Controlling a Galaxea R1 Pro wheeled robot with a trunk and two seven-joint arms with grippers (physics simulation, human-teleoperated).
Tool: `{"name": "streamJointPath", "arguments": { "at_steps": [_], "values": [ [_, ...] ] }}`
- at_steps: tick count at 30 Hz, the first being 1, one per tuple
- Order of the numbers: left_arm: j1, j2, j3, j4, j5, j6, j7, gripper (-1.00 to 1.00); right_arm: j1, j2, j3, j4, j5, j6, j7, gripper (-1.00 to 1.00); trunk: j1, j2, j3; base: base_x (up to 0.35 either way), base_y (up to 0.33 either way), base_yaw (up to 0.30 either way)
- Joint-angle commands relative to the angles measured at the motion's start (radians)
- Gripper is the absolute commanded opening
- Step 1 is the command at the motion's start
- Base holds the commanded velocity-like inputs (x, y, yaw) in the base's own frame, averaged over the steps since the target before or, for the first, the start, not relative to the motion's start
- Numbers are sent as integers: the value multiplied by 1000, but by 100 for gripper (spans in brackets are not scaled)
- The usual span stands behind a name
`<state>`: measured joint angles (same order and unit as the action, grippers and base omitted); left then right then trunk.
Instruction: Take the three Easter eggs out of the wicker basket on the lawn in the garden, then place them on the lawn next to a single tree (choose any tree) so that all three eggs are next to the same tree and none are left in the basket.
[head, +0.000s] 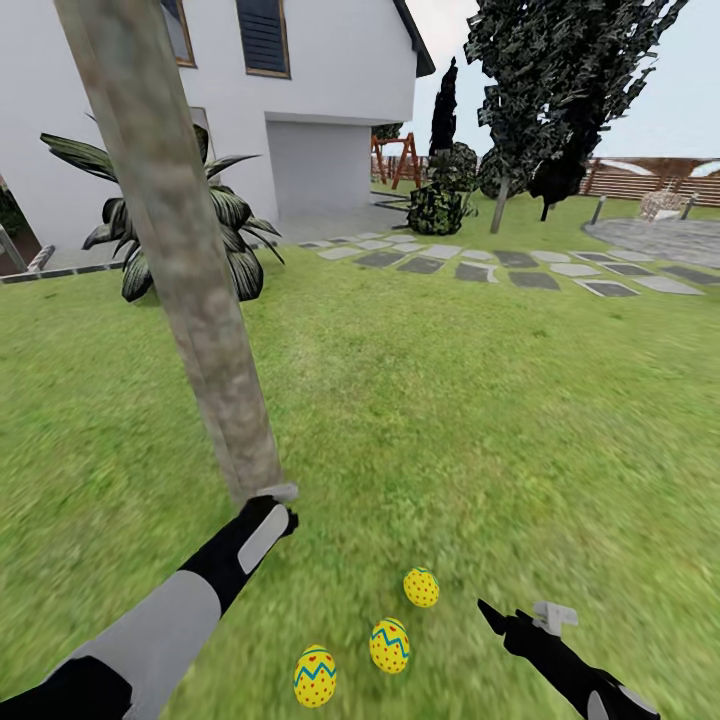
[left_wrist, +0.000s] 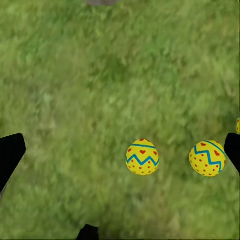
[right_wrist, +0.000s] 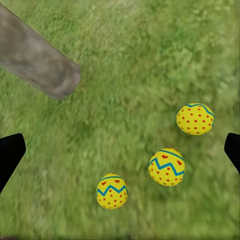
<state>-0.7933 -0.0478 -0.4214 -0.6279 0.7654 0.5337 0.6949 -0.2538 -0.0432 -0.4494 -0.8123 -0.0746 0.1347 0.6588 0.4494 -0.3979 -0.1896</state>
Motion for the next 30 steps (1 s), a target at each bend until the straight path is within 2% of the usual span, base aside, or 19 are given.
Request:
{"name": "streamJointPath", "arguments": {
  "at_steps": [1, 2, 5, 7, 8, 10, 11, 18, 21, 25, 30],
  "values": [
    [0, 15, -5, 7, 9, -9, 8, 100, -1, 0, -2, -1, -7, 10, 5, 100, 1, -2, -2, 0, 0, 0],
    [0, 25, -5, 12, 9, -13, 8, 100, -1, 0, -2, -1, -7, 10, 5, 100, 1, -2, -2, 0, 0, 0],
    [5, 93, -5, 28, 9, -48, 4, 100, -1, 0, -3, 9, -8, 10, 1, 100, 1, -2, -2, 0, 0, 0],
    [19, 116, -5, 36, 9, -76, -5, 100, -1, 0, -4, 21, -8, 10, -5, 100, 1, -2, -2, 0, 0, 0],
    [41, 132, -5, 49, 8, -103, -22, 100, -1, 0, -4, 29, -8, 10, -9, 100, 1, -2, -2, 0, 0, 0],
    [76, 147, -5, 73, 7, -131, -58, 100, -1, 0, -3, 42, -6, 11, -13, 100, 1, -2, -2, 0, 0, 0],
    [123, 157, -5, 116, 8, -171, -107, 100, -1, 0, 2, 64, -5, 11, -24, 100, 1, -2, -2, 0, 0, 0],
    [254, 162, -5, 165, 6, -299, -152, 100, 5, -3, 9, 77, 11, 13, -65, 100, 1, -2, -2, 0, 0, 0],
    [316, 162, -5, 205, -16, -378, -197, 100, 9, 3, 9, 83, 64, 12, -81, 100, 1, -2, -2, 0, 0, 0],
    [342, 160, -5, 305, -49, -462, -257, 100, 11, 9, 9, 127, 104, 11, -117, 100, 1, -2, -2, 0, 0, 0],
    [351, 161, -5, 405, -58, -541, -346, 100, 11, 11, 9, 207, 118, -10, -130, 100, 1, -2, -2, 0, 0, 0]
  ]
}}
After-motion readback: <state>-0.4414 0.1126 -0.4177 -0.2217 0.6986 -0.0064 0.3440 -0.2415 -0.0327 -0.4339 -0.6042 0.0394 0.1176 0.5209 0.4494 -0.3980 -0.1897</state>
